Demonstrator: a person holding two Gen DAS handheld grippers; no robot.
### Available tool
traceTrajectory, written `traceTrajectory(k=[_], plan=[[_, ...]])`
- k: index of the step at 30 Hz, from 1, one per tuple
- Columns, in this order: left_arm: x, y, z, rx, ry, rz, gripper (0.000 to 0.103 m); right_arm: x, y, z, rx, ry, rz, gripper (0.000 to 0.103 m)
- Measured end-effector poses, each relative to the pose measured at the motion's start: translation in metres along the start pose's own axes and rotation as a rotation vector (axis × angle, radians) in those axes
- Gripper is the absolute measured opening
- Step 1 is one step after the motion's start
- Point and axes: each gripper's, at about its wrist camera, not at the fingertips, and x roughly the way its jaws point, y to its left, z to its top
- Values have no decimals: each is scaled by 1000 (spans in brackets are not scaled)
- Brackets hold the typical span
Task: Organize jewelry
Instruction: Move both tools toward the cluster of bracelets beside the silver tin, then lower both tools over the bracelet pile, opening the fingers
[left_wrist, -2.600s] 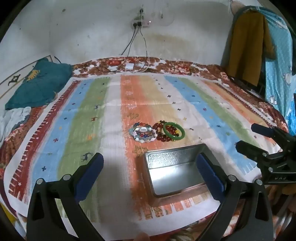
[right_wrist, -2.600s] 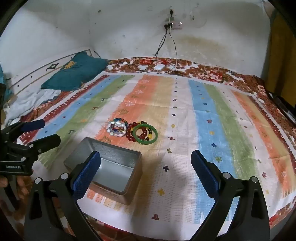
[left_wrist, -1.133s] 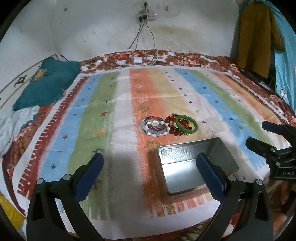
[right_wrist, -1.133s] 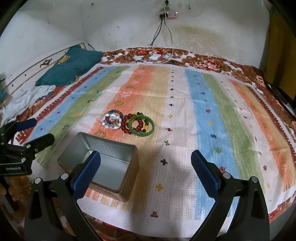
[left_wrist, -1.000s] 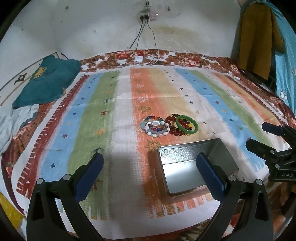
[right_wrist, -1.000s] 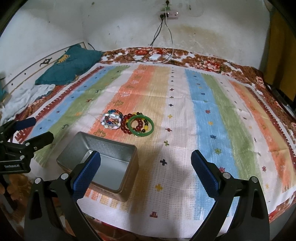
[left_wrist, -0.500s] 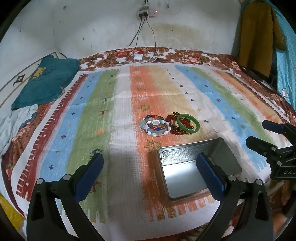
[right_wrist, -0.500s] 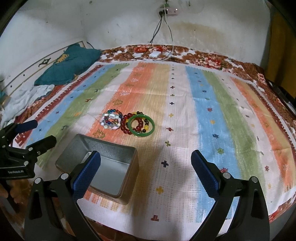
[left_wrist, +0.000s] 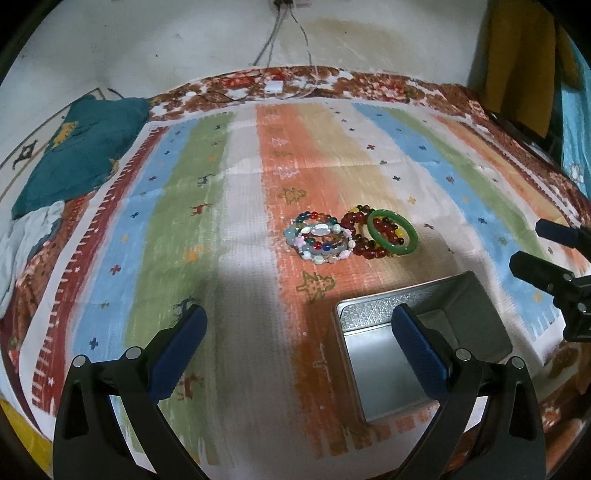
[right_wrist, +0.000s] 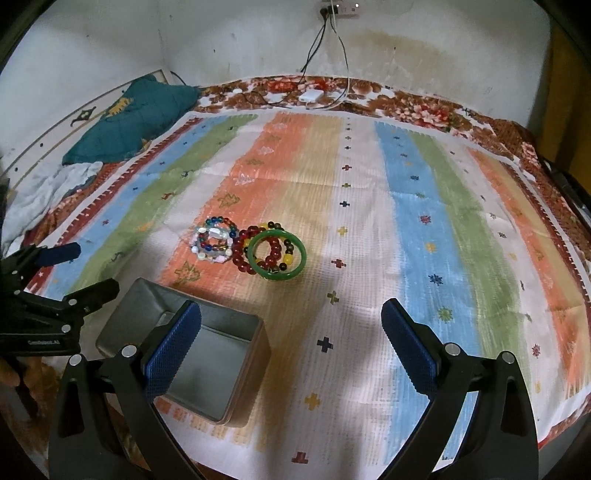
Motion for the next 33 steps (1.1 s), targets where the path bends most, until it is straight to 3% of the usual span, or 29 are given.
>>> traceTrajectory(k=[9, 33], plan=[[21, 11, 21, -43, 19, -48, 97, 20, -5, 17, 21, 43, 24, 99], [70, 29, 43, -83, 114, -44, 97, 70, -21, 40, 74, 169, 29, 99]])
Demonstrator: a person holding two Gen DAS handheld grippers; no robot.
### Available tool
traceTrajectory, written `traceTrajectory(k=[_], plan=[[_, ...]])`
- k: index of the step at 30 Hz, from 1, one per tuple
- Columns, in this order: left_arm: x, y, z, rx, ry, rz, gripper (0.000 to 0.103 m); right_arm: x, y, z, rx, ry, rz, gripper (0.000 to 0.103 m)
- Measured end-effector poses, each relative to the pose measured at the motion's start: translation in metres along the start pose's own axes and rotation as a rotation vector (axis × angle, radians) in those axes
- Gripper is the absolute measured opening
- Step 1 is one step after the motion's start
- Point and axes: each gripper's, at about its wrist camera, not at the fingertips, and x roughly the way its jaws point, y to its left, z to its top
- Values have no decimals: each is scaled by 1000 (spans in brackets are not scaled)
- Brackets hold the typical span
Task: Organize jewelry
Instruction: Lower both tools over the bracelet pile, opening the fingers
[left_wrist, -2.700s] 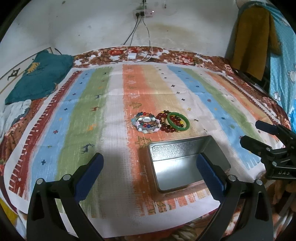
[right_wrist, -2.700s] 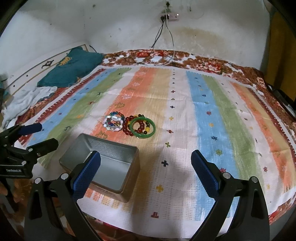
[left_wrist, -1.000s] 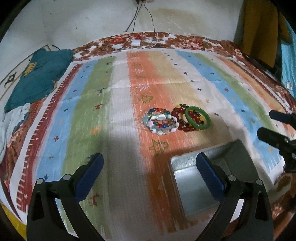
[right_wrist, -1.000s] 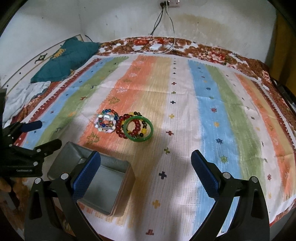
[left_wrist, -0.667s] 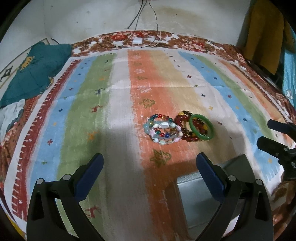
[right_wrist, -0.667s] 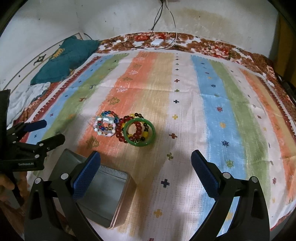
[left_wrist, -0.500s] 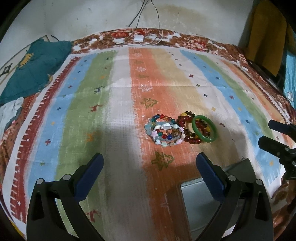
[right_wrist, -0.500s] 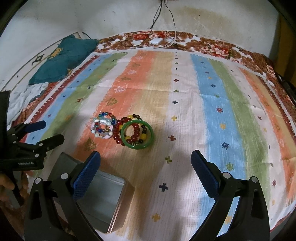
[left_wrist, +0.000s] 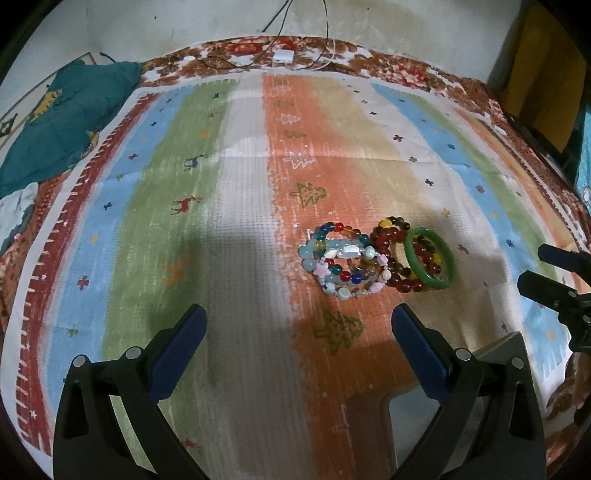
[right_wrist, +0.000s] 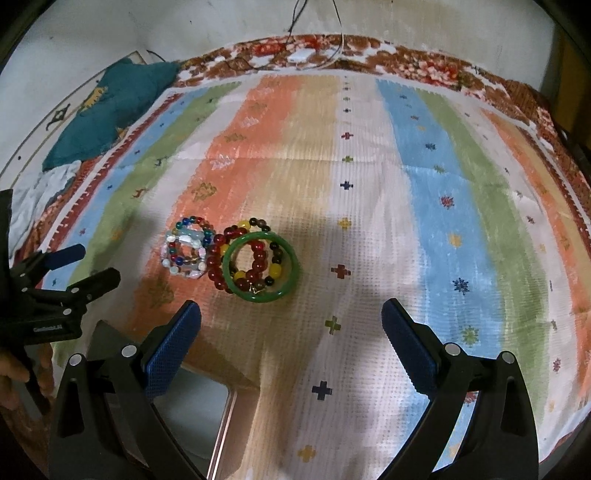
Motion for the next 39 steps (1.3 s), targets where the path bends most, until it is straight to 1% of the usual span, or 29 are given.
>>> traceTrajectory(k=[5, 10, 21, 23, 25, 29, 35, 39], plan=[[10, 2, 4, 3, 17, 5, 97, 12, -4, 6, 21, 30, 5, 99], [21, 2, 7, 3, 42, 0, 97, 26, -13, 11, 74, 72, 35, 99], [40, 5, 11, 0, 82, -13, 97, 51, -18, 24, 78, 101, -14, 99], [43, 7, 12, -10, 89, -18, 97, 56, -21, 25, 93, 112, -12, 93], [46, 8, 12, -17, 98, -26, 93, 62, -25, 26, 112, 127, -11, 87], [53, 10, 13, -23, 115, -35, 89, 71, -28, 26, 123, 150, -21, 80], [63, 11, 14, -23, 138, -45, 76, 80, -28, 30, 127, 164, -14, 71], [68, 11, 17, -10, 130, -48, 68, 88, -26, 31, 129, 182, -2, 64]])
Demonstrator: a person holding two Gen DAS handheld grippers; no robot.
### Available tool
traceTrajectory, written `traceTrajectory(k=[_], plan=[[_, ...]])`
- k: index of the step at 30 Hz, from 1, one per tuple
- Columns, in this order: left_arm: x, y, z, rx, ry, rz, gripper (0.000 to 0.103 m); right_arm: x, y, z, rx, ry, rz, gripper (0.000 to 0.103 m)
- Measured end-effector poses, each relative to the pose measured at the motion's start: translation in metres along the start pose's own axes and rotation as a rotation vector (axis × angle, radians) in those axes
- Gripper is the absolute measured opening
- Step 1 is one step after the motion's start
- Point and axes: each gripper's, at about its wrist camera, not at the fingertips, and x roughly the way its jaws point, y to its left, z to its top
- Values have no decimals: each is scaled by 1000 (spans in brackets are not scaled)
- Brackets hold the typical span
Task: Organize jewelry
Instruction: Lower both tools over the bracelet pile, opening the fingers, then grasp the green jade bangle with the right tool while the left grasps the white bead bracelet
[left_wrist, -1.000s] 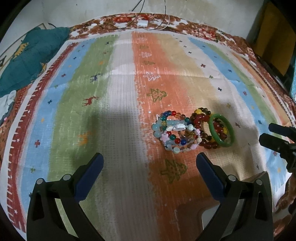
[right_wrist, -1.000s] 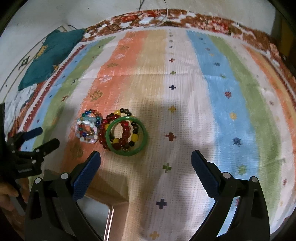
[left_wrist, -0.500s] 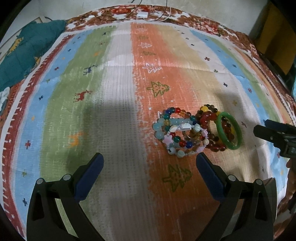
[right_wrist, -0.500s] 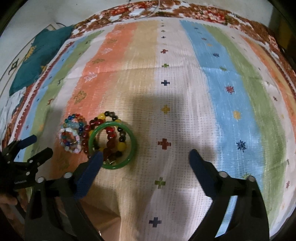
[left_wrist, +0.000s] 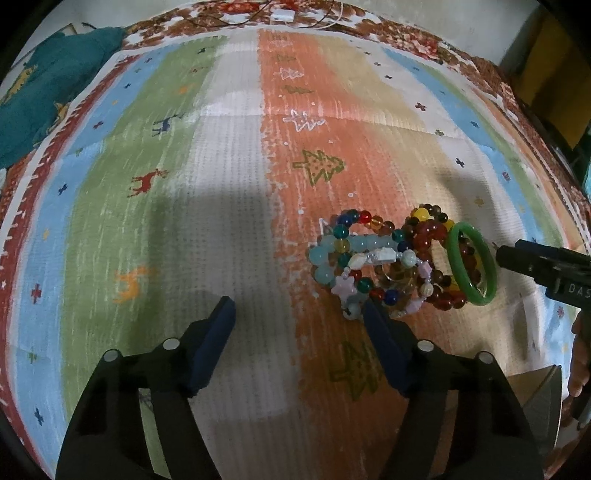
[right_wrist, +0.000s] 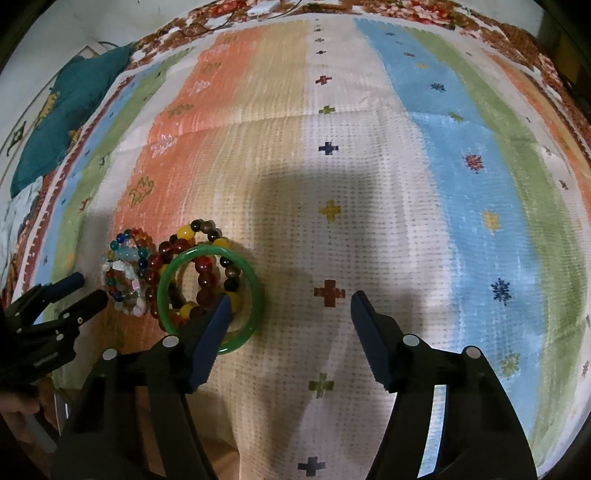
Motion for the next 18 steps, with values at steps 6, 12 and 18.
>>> traceTrajectory(k=[6, 12, 18], plan=[[2, -6, 3, 31, -11, -16, 58, 15, 0, 3, 3, 26, -5, 58], [7, -11, 5, 66, -6, -6, 50, 22, 7, 7, -25, 23, -30, 54], [7, -19, 7, 83, 10, -60, 15, 23, 13, 8, -56, 34, -13, 29]])
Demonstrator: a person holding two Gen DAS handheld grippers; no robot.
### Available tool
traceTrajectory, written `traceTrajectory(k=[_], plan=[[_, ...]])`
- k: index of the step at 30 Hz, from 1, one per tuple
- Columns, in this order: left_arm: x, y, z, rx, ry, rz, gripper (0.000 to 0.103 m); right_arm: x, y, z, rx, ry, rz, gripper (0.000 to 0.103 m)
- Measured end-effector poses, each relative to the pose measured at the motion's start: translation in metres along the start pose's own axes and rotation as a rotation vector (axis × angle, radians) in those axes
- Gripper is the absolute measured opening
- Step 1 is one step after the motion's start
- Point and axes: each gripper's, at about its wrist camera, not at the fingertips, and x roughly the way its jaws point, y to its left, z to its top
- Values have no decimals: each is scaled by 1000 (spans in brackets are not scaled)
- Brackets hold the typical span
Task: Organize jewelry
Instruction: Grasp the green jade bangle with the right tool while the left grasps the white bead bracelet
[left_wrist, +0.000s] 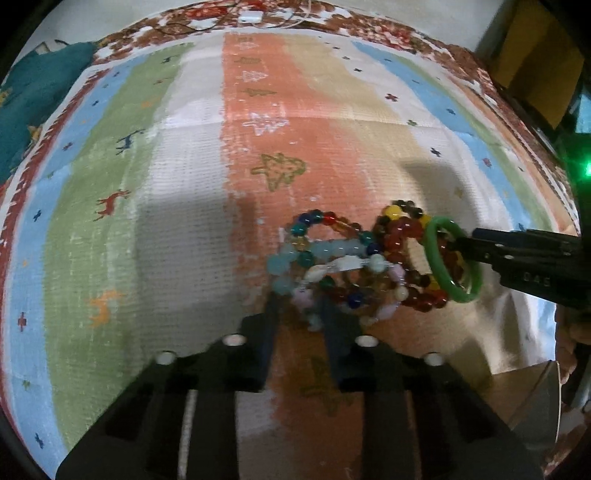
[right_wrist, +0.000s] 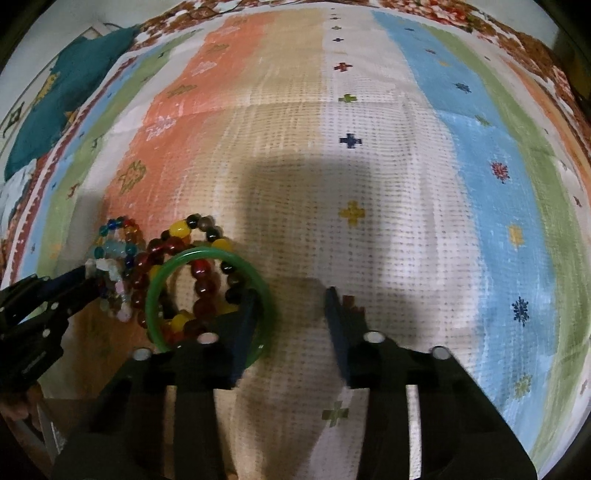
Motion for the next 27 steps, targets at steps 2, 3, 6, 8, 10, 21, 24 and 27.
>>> traceTrajectory(k=[2, 3, 6, 8, 10, 21, 24, 27], plan=[[0, -3, 0, 3, 4, 8, 14, 0, 1, 0, -2, 5, 16, 21], [0, -2, 0, 1, 6, 7, 12, 0, 2, 0, -6, 7, 20, 17], [0, -2, 0, -6, 10, 5, 12, 1, 5, -1, -19, 7, 25, 12], [-2, -2, 0, -8, 12, 10, 12, 0, 7, -1, -23, 4, 26, 9], [-5, 1, 1, -23, 11, 20, 12, -2, 6, -2, -26, 2, 30, 8], [-39, 3, 8, -58, -46, -31, 11, -28, 11, 1, -47, -43, 58, 8], [-48, -2, 8, -53, -62, -44, 11, -36, 13, 0, -57, -56, 56, 8], [-56, -5, 9, -50, -79, -53, 11, -45, 16, -1, -63, -76, 66, 8]])
